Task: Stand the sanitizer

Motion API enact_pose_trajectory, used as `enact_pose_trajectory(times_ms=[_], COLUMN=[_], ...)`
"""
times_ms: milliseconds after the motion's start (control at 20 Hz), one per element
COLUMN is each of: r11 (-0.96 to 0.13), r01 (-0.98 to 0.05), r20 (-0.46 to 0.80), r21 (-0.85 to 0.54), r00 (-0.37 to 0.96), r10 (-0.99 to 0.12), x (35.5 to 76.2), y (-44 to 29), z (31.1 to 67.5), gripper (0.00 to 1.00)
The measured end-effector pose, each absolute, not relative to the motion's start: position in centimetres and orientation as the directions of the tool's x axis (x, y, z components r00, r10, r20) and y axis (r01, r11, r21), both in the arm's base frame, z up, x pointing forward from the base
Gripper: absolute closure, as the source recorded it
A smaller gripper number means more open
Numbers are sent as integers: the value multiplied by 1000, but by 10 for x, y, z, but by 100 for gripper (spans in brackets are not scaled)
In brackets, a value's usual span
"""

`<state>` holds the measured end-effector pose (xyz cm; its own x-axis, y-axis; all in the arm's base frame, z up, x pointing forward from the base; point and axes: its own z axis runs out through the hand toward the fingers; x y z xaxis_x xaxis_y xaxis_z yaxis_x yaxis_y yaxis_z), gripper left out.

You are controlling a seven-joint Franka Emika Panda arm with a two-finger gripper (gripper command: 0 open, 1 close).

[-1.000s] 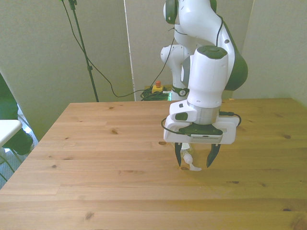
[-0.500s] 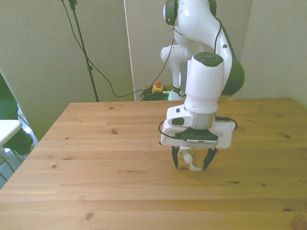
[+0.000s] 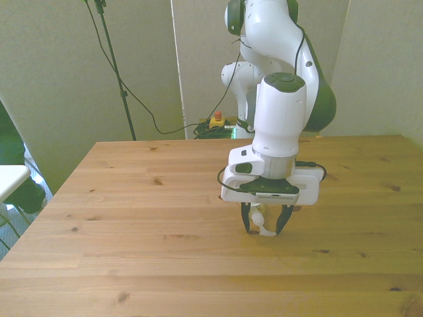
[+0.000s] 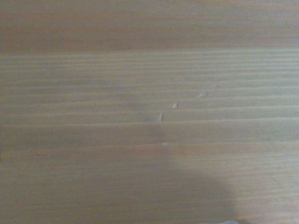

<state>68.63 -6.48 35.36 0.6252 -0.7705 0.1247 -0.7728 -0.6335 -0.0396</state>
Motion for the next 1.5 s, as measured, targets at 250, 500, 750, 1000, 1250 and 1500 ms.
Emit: enact_pose_trajectory(times_ms=[250,500,750,1000,1250,1500], r11=[-630,-628,-623,-598,-524,-439], r01=[-775,-777,-781,-799,-845,-888], r20=[125,125,124,144,206,327], r21=[-39,-39,-44,-68,-105,-136], r00=[622,620,615,585,496,378], r10=[-773,-775,-779,-798,-843,-866], x=[686,686,686,681,674,662], y=[-68,-70,-72,-79,-72,-50], z=[353,353,354,377,421,442], gripper=[100,100,100,100,100,100])
